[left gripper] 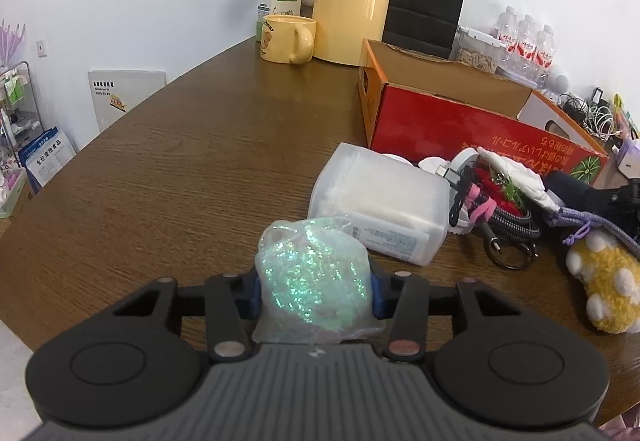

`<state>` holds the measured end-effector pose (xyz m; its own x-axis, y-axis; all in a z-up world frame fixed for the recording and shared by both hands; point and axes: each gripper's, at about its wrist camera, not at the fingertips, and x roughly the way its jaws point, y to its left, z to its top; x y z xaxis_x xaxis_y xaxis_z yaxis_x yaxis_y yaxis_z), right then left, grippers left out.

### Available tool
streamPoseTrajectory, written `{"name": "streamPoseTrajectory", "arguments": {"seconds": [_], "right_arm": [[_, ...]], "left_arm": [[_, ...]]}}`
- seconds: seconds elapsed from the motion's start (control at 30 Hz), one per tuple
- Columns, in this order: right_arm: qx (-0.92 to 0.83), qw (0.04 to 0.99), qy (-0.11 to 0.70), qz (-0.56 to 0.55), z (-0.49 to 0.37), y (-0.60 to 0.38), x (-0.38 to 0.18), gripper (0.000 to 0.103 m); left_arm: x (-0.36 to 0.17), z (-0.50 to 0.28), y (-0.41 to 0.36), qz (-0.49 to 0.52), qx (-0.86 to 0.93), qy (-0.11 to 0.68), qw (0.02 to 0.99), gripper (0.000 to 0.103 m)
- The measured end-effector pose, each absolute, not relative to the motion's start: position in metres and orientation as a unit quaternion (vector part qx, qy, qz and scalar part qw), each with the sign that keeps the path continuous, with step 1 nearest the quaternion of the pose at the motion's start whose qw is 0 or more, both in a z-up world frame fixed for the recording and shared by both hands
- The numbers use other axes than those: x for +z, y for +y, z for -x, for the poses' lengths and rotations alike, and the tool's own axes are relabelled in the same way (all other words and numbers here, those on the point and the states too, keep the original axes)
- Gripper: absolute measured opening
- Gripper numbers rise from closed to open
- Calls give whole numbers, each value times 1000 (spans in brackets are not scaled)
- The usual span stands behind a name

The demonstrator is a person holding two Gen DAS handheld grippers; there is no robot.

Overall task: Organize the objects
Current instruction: 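Grasp the iridescent plastic bag with the left tool while the right tool grasps the navy pouch, then carry the bag and pouch into the cardboard box and release both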

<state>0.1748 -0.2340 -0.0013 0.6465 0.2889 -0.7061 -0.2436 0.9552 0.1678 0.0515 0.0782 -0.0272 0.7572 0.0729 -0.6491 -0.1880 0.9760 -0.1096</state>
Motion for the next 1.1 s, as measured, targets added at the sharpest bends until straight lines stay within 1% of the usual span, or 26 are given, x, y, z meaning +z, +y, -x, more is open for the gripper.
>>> {"name": "streamPoseTrajectory", "arguments": {"seconds": [0.1,0.23,0.27,0.3,0.33,0.5,0.8,0.97,1.1], "right_arm": [[158,897,411,-43,-183,-236,-6,84],[173,889,419,-61,-188,-240,-7,83],[178,887,421,-69,-189,-241,-7,76],[180,885,423,-71,-190,-241,-7,73],[181,886,422,-72,-190,-242,-8,73],[183,890,410,-76,-188,-246,-5,64],[191,911,362,-55,-172,-248,22,63],[198,931,303,-47,-169,-247,45,63],[195,944,263,-41,-183,-242,63,63]], "left_arm": [[-23,-51,81,86,73,336,935,47],[-10,-51,84,82,76,317,942,47],[-8,-52,84,80,75,313,944,47],[-4,-53,84,78,74,308,945,47],[0,-54,84,77,73,302,947,46],[20,-59,83,70,65,275,957,46],[61,-87,68,37,34,227,973,46],[78,-122,52,35,9,219,975,46],[82,-153,35,30,-11,222,974,47]]}}
